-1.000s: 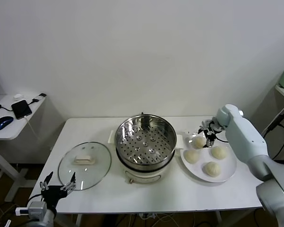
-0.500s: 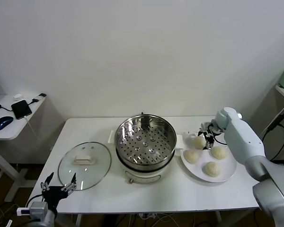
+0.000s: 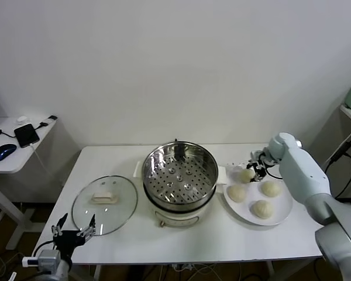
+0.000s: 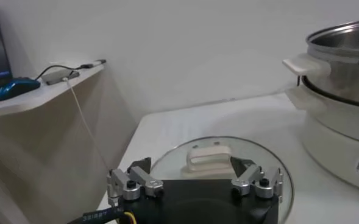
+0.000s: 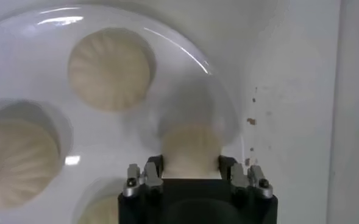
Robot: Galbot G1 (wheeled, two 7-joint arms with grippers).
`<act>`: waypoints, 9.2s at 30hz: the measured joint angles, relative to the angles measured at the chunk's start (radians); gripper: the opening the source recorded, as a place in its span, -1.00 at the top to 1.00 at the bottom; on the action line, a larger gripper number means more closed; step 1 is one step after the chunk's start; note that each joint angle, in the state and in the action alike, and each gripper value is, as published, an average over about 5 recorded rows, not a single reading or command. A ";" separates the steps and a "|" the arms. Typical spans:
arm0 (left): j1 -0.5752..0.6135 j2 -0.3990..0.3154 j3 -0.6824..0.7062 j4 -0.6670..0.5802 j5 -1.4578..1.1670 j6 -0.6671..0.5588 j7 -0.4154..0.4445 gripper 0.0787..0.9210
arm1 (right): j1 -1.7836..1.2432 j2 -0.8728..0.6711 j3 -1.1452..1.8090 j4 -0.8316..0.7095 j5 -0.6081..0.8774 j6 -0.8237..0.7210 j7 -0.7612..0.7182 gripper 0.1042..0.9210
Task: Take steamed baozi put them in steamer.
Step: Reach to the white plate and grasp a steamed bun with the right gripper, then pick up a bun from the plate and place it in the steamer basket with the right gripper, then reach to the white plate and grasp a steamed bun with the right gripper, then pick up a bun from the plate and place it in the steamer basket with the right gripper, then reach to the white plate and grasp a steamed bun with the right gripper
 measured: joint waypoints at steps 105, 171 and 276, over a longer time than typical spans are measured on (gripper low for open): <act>0.025 -0.045 0.001 -0.057 -0.014 0.000 -0.029 -0.77 | 0.483 -0.202 -0.684 0.562 0.745 -0.181 -0.252 -0.76; 0.036 -0.045 0.012 -0.046 -0.016 0.016 -0.025 -0.77 | -0.133 -0.147 -0.237 0.425 0.309 -0.353 -0.096 -0.76; -0.052 -0.039 -0.046 -0.005 -0.156 0.058 -0.008 -0.77 | 0.668 -0.018 -1.071 0.685 1.075 -0.940 -0.034 -0.76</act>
